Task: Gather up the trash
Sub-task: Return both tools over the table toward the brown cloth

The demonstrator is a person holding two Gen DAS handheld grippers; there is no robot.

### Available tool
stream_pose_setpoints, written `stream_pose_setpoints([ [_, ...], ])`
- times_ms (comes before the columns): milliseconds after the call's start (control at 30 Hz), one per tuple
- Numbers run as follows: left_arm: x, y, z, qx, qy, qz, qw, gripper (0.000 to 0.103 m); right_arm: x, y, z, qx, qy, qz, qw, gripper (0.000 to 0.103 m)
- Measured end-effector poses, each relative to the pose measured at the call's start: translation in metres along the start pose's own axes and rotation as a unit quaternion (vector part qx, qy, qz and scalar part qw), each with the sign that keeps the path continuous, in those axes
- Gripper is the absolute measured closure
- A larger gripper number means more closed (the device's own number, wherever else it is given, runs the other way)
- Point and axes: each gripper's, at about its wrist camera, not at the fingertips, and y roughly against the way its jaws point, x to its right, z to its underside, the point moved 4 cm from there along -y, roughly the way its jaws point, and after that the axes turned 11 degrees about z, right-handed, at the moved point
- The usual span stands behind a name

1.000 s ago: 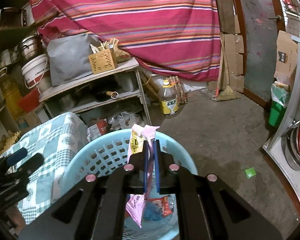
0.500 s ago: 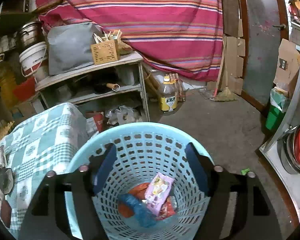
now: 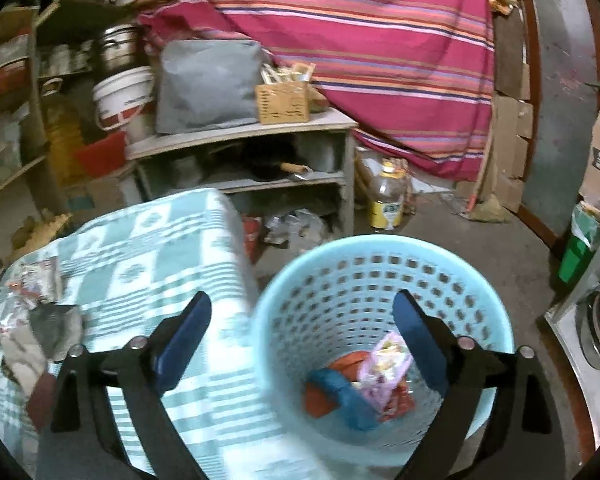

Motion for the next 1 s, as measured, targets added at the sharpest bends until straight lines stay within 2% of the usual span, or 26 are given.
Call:
stream_pose_setpoints([
  [200, -0.038, 0.006, 0.017, -0.004, 0.023, -0.018, 0.9996, 0.006, -0.040, 0.020, 0.011, 0.013, 0.018, -0.007, 1.000, 0.011],
  [333, -0.058, 0.005, 0.034, -0.008, 0.033, -0.033, 0.9989, 0.006, -0.066, 0.027, 0.025, 0.001, 0.029, -0.025, 0.999, 0.010],
  [467, -0.073, 0.001, 0.046, -0.024, 0.050, -0.033, 0.9979, 0.006, -0.100, 0.036, 0.039, 0.002, 0.061, -0.044, 0.997, 0.010],
  [600, -0.085, 0.003, 0.060, -0.032, 0.053, -0.045, 0.9971, 0.006, -0.126, 0.040, 0.054, 0.001, 0.090, -0.043, 0.995, 0.010],
  [833, -0.099, -0.007, 0.079, -0.070, 0.072, -0.038, 0.9942, 0.006, -0.154, 0.039, 0.071, -0.021, 0.105, -0.067, 0.992, 0.010],
  [1000, -0.098, -0.018, 0.087, -0.096, 0.089, -0.012, 0.9913, 0.006, -0.161, 0.032, 0.075, -0.032, 0.113, -0.064, 0.991, 0.010],
])
